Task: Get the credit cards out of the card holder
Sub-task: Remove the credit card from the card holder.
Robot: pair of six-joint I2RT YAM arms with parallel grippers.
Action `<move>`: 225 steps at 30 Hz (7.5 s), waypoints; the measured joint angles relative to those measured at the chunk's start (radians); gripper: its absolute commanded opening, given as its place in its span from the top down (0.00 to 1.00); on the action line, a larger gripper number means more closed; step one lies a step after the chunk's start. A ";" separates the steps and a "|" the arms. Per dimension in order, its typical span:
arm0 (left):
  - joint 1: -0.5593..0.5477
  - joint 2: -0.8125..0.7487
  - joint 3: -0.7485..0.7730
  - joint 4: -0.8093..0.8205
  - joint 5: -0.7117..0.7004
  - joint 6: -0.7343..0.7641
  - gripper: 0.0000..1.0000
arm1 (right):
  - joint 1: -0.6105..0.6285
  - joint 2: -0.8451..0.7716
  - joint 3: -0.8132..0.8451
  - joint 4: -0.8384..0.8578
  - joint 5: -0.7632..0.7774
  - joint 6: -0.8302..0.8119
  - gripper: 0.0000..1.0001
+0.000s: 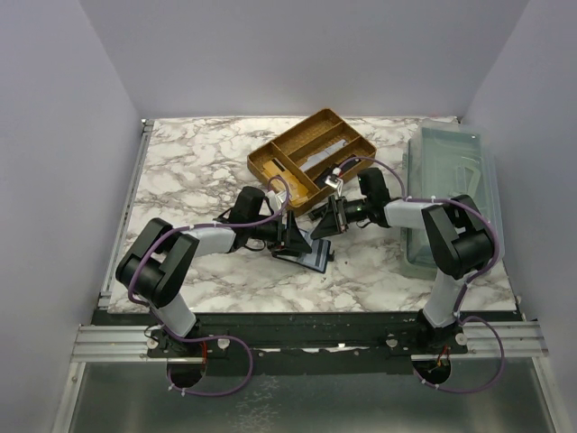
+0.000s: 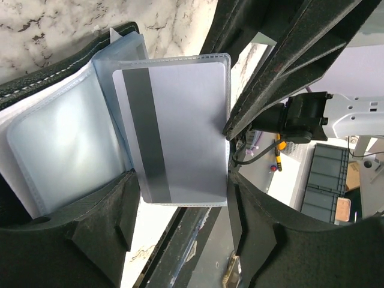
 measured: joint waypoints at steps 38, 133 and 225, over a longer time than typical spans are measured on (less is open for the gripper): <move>0.003 0.000 0.006 -0.015 0.013 -0.003 0.36 | 0.055 0.019 0.016 -0.019 0.007 -0.055 0.61; 0.172 -0.550 0.015 -0.468 -0.582 0.272 0.05 | 0.499 -0.127 0.026 -0.346 0.384 -1.357 0.18; 0.092 -0.117 -0.305 0.241 -0.326 -0.261 0.61 | 0.219 -0.063 0.039 -0.239 0.590 -0.543 1.00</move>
